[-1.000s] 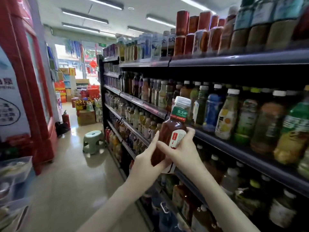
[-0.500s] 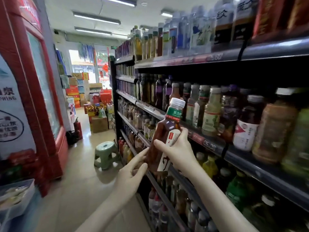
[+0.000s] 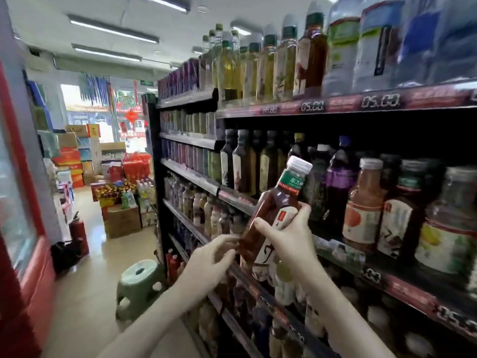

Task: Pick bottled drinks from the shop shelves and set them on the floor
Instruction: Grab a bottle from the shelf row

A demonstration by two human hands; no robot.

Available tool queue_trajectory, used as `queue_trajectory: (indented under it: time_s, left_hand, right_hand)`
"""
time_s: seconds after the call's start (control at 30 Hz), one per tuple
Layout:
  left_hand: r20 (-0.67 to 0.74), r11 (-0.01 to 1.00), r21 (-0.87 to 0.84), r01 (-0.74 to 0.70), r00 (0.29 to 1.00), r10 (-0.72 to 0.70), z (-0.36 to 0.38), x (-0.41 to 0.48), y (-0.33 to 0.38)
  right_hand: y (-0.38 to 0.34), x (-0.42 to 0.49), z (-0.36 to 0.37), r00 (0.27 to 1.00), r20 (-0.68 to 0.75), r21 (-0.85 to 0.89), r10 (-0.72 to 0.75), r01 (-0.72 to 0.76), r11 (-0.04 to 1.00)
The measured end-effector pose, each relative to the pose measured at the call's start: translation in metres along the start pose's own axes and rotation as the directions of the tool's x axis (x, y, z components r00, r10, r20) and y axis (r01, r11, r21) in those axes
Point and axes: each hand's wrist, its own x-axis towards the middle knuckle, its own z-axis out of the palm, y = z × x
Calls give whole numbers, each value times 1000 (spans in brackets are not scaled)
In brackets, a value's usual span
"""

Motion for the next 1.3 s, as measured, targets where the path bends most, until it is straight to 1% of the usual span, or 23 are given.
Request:
queue_trajectory:
  time_s: [0.1, 0.2, 0.23, 0.33, 0.47, 0.6, 0.73, 0.87, 0.93, 1.0, 1.07, 1.17, 1.2, 1.3]
  left_hand:
    - [5, 991, -5, -131, 991, 131, -2, 67, -21]
    - [-6, 957, 30, -290, 957, 290, -1, 129, -43]
    - [-11, 946, 32, -322, 947, 322, -3, 149, -52]
    - [-22, 927, -23, -375, 927, 375, -9, 197, -72]
    - [40, 899, -49, -436, 898, 438, -19, 249, -95]
    - [99, 839, -30, -544, 833, 544, -23, 296, -121]
    - [48, 780, 56, -623, 782, 621, -19, 317, -150]
    - [64, 782, 87, -617, 787, 614, -16, 339, -165]
    - [82, 786, 77, -613, 790, 608, -12, 352, -168]
    - [92, 802, 30, -596, 801, 592, -5, 357, -168]
    - [71, 824, -69, -562, 822, 566, 5, 355, -168]
    - [-9, 818, -152, -555, 828, 560, 24, 342, -162]
    - [-16, 802, -155, -577, 813, 582, 31, 336, -157]
    - [16, 703, -198, -683, 715, 699, 51, 320, -137]
  right_hand:
    - [14, 45, 23, 994, -77, -54, -77, 72, 996]
    - [25, 90, 41, 971, -153, -85, -181, 170, 982]
    - [28, 104, 48, 961, -173, -94, -215, 201, 975]
    - [32, 140, 71, 932, -218, -131, -289, 265, 955]
    - [39, 174, 99, 891, -292, -187, -348, 304, 934]
    - [52, 204, 117, 819, -393, -282, -418, 325, 903]
    - [68, 215, 136, 747, -480, -378, -459, 296, 877]
    - [81, 209, 149, 634, -577, -492, -515, 233, 839]
    - [81, 203, 150, 595, -616, -518, -517, 189, 834]
    - [80, 193, 147, 551, -662, -526, -508, 141, 839]
    - [79, 182, 139, 504, -689, -552, -521, 101, 828]
    - [73, 166, 129, 476, -722, -538, -502, 70, 840]
    - [71, 161, 126, 474, -728, -541, -495, 46, 840]
    - [68, 146, 116, 470, -724, -585, -504, -31, 811]
